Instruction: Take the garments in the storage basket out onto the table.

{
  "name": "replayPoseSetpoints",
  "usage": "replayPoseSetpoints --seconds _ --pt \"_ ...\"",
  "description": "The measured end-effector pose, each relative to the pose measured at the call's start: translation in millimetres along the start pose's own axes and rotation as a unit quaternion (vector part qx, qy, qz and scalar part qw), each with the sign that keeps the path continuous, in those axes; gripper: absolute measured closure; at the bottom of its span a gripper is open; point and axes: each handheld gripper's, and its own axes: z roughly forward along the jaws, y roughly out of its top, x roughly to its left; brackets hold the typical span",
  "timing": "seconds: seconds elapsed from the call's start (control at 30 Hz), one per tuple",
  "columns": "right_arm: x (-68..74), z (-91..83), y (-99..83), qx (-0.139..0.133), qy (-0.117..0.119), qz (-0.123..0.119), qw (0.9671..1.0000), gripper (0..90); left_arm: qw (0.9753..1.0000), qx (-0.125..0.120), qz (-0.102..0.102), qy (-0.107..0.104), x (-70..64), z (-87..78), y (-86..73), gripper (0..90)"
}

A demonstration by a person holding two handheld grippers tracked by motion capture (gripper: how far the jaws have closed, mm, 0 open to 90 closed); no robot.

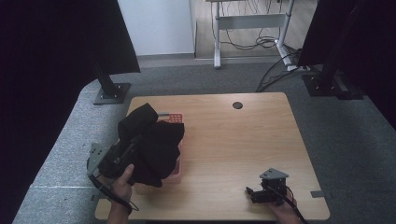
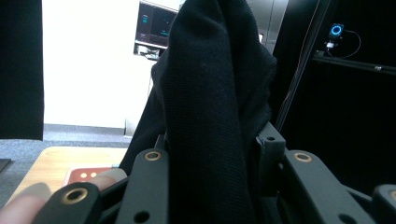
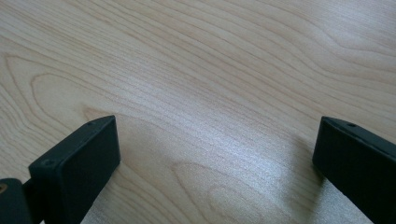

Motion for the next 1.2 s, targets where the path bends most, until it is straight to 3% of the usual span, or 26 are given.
replayPoseSetpoints --seconds 0.37,0.73,1.2 --pt "-0.1 0.0 0.0 0.000 0.000 0.000 1.0000 0.2 0.9999 0.010 -0.002 0.002 -4.0 17.3 5.0 65.6" --pt "0.0 0.0 0.0 0.000 0.000 0.000 1.0000 0.2 0.9999 0.014 0.003 -0.002 -11.8 23.1 10.2 65.6" --pt "-0.1 0.0 0.0 0.000 0.000 0.000 1.0000 0.2 0.9996 0.013 0.022 -0.013 -32.1 29.5 12.9 65.6"
